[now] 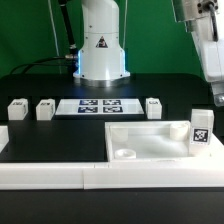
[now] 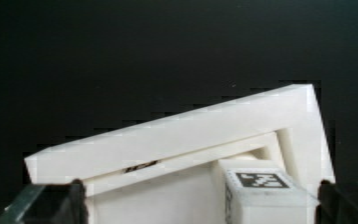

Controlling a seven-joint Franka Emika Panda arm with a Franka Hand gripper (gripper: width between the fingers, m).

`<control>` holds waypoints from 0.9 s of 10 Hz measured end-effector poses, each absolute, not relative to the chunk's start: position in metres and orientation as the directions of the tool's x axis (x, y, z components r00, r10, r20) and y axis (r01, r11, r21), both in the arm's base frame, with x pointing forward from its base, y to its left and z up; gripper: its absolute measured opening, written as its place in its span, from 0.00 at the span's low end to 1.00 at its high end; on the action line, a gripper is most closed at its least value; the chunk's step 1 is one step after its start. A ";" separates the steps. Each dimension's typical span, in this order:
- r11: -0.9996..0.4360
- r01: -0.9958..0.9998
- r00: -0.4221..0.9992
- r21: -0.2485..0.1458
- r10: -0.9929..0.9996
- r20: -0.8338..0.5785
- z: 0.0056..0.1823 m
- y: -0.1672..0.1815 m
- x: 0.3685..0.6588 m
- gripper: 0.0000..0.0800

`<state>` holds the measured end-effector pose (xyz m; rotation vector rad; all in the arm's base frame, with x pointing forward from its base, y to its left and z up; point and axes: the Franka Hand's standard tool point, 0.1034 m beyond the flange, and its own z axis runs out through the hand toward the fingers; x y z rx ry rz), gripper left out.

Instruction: Assemble square table

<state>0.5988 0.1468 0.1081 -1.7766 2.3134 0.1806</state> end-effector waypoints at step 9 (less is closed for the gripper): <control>-0.397 -0.897 0.426 -0.195 -0.895 -0.133 0.111 0.142 0.544 0.81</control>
Offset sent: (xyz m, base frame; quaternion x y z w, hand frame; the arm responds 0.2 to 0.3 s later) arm -0.0682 0.0012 0.0084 -0.0081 -0.0202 -0.1316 0.9911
